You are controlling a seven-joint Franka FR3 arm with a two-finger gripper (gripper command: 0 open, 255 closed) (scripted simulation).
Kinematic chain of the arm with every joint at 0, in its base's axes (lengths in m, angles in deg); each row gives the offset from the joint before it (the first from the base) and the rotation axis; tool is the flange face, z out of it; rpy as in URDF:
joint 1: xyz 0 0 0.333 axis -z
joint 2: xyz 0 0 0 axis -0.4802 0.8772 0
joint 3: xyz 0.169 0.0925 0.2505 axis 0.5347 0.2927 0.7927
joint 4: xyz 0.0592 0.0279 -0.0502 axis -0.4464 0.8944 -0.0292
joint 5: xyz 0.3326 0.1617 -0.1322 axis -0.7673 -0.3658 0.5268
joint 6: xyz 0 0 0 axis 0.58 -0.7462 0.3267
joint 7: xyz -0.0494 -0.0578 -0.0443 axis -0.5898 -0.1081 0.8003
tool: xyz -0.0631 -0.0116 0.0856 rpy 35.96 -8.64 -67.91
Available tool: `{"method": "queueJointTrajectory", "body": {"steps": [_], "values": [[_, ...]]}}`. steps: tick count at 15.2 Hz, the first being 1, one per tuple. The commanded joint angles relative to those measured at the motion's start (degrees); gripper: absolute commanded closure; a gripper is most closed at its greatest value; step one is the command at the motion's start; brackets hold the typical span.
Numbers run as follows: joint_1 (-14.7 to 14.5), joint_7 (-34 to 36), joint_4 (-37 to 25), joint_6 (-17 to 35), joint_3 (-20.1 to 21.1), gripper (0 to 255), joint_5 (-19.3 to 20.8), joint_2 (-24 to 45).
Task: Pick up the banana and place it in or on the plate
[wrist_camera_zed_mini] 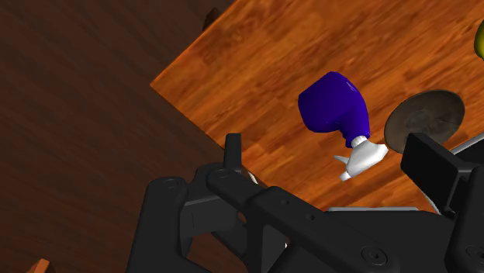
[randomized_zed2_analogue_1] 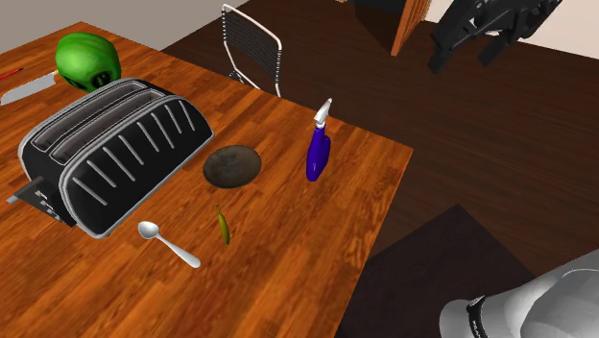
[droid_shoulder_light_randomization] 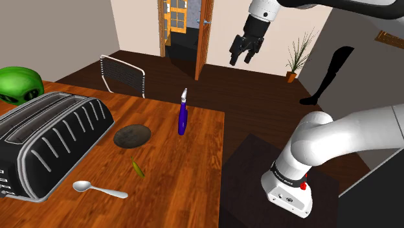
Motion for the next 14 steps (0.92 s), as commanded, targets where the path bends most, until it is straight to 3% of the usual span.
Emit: {"method": "queueJointTrajectory", "body": {"steps": [1,14], "values": [[0.0,0.0,0.0,0.0,0.0,0,0.0,0.0],[-4.2,11.5,6.1,15.6,12.8,0,-4.9,11.8]]}}
